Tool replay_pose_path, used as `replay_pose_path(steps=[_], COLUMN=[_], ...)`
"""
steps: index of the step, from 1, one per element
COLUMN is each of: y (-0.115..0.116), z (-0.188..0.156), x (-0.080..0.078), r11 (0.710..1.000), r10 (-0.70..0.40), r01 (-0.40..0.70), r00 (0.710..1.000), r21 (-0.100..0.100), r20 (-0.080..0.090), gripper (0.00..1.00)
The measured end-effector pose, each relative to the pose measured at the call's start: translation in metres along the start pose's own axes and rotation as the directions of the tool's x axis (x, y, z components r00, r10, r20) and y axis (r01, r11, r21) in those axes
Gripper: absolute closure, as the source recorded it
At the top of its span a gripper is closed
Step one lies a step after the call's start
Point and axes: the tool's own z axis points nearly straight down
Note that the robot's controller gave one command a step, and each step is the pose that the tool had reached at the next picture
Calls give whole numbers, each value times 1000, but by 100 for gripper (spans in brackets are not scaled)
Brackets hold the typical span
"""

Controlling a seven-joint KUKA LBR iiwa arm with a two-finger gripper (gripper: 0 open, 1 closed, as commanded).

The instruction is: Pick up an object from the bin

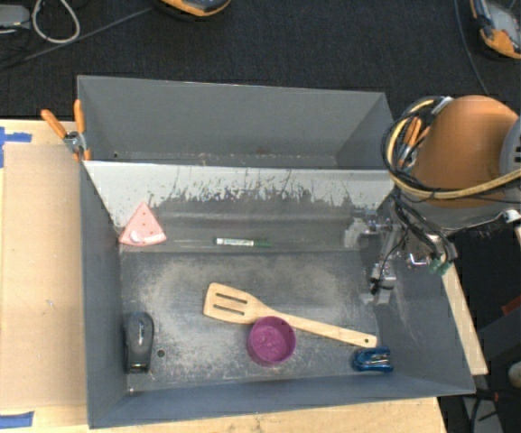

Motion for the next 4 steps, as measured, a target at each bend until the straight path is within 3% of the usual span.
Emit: replay_pose_path(steps=[1, 2, 3, 4], y=[0, 22, 26, 23], z=[-4, 73, 91, 83], x=[-2, 26, 38, 99], r11=[1000, 998, 997, 971], r10=[-3, 61, 81, 239], r01=[3, -61, -81, -239], r00=[1000, 998, 997, 971], r21=[1, 0, -1, -2], r20=[7, 9, 5, -3], gripper=[0, 0, 0, 0])
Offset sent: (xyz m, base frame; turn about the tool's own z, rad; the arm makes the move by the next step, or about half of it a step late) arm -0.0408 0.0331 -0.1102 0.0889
